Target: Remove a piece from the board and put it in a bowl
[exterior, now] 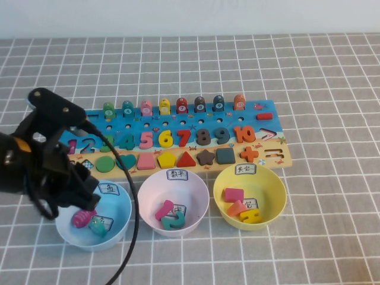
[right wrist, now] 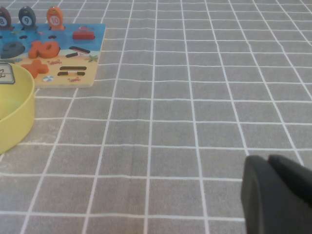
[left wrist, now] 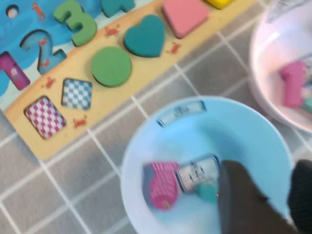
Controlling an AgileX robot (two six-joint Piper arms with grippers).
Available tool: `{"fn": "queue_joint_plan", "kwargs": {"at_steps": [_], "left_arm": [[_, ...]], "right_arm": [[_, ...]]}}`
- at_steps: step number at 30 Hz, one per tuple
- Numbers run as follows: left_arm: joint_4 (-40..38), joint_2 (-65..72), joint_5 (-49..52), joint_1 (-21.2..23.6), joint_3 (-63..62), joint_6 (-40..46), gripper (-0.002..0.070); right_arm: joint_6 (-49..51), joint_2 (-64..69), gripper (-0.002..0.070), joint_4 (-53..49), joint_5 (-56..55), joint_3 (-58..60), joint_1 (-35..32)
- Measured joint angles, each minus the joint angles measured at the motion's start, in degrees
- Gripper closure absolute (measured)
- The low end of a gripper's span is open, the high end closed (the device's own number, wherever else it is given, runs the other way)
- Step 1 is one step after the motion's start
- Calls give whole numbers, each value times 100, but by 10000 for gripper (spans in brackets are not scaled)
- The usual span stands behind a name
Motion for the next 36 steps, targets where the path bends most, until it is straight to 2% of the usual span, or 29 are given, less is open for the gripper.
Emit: {"fn": "queue_joint_plan", "kwargs": {"at_steps": [4,8,14,19,25,31,36], "left_arm": [[8,-533,488,0,168,-162,601],[8,-995,694,0,681,-458,662],[-207,-1786,442,0,1684,-756,675],[-867,-2665,-368,0,2308,-645,676],[-1014,-3933,-1051,0,3013,-603,676],[-1260,-5110,-1256,0,3466,-722,676],[-1445,-5437,-1321,0,3491,-769,676]], "right_arm": [[0,0,694,0,0,0,0],[0,0,694,0,0,0,0],[0,0,694,0,0,0,0],[0,0,694,0,0,0,0],[0,0,694,0,0,0,0],[0,0,694,0,0,0,0],[0,0,694,0,0,0,0]]}}
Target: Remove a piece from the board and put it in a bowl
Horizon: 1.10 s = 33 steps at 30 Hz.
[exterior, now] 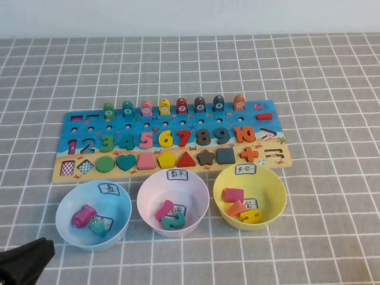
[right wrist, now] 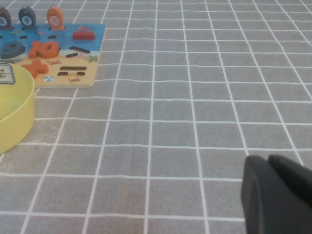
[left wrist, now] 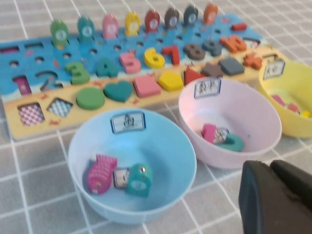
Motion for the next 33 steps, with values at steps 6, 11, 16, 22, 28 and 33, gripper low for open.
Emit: {"fn": "queue_joint_plan", "kwargs": {"at_steps": [6,11,16,22,28,33], "left_arm": [[27,-14,-184,0,0,68,677],[153,-14,-368,0,22,254,677],[251,-250,-1561,0,339,496,677],[1197,-1074,-2994,432,970,-92,677],[2282,-1818,-3059,1402,1443,-1054,677],[2564,-1920,-2975,1499,1670,-1370,677]], "right_arm": [[0,0,694,0,0,0,0],[0,0,694,0,0,0,0],[0,0,694,0,0,0,0],[0,0,694,0,0,0,0],[0,0,694,0,0,0,0],[0,0,694,0,0,0,0]]}}
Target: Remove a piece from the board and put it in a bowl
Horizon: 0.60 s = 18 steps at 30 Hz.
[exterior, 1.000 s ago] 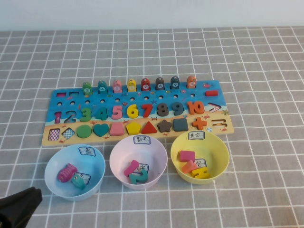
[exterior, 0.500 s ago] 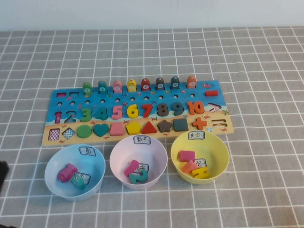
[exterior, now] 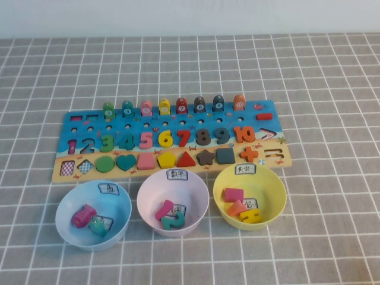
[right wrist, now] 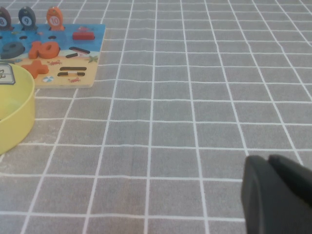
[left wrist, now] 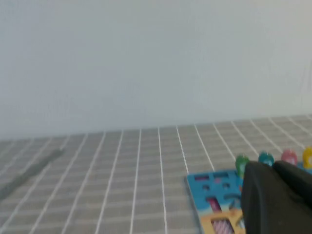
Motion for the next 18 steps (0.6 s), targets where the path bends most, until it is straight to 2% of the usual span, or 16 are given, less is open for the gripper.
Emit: {"fn": "queue_joint_plan", "kwargs": {"at_steps": [4,11,18], "left_arm": [[0,0,523,0,9,-119,677],[0,0,2181,0,13,-132,677],[0,0,2414,0,22,-132,677]], "right_arm": [[0,0,694,0,0,0,0],[0,0,694,0,0,0,0],[0,0,694,0,0,0,0]]}}
